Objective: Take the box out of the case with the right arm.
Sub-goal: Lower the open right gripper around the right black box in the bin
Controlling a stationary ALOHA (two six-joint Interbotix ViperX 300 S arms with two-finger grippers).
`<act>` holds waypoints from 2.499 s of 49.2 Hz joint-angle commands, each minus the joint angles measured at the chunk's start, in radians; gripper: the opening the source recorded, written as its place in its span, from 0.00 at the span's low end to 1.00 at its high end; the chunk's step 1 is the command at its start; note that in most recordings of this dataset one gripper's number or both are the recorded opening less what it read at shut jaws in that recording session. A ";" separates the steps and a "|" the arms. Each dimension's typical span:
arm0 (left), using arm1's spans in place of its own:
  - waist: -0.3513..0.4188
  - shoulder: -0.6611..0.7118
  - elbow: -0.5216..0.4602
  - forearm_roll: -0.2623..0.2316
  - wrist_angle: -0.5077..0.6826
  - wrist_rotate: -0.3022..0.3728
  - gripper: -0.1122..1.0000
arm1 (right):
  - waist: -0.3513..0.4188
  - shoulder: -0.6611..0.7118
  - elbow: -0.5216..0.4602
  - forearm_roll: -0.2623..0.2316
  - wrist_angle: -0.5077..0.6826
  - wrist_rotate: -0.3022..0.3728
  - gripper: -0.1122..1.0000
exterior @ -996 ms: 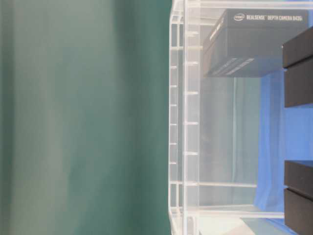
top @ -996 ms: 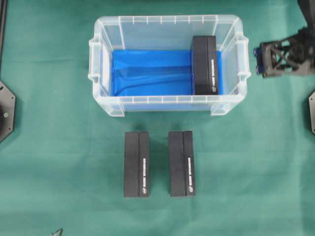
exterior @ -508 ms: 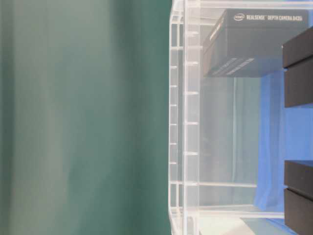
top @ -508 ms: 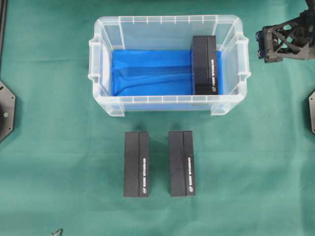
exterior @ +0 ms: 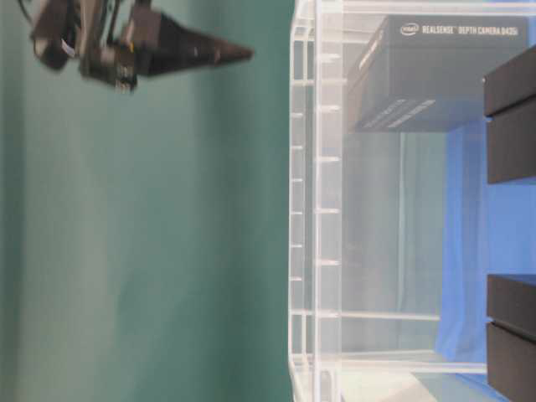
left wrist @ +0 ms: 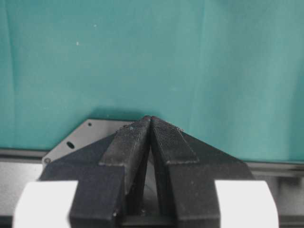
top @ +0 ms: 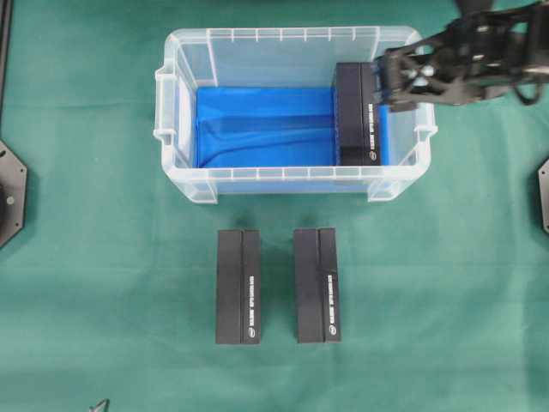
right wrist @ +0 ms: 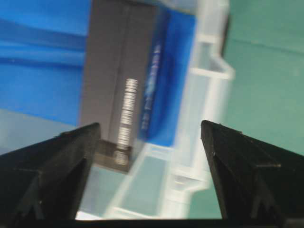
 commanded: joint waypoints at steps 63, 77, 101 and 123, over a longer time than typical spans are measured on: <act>-0.005 0.005 -0.005 0.003 -0.005 0.002 0.12 | 0.025 0.107 -0.141 0.008 -0.002 -0.041 0.89; -0.005 -0.002 0.002 0.003 -0.005 0.002 0.12 | 0.025 0.109 -0.140 0.008 -0.002 -0.040 0.89; -0.003 -0.003 0.008 0.003 -0.005 0.003 0.12 | 0.025 0.109 -0.141 0.009 -0.002 -0.040 0.89; -0.003 -0.003 0.008 0.005 -0.005 0.005 0.12 | 0.025 0.109 -0.141 0.009 -0.002 -0.035 0.89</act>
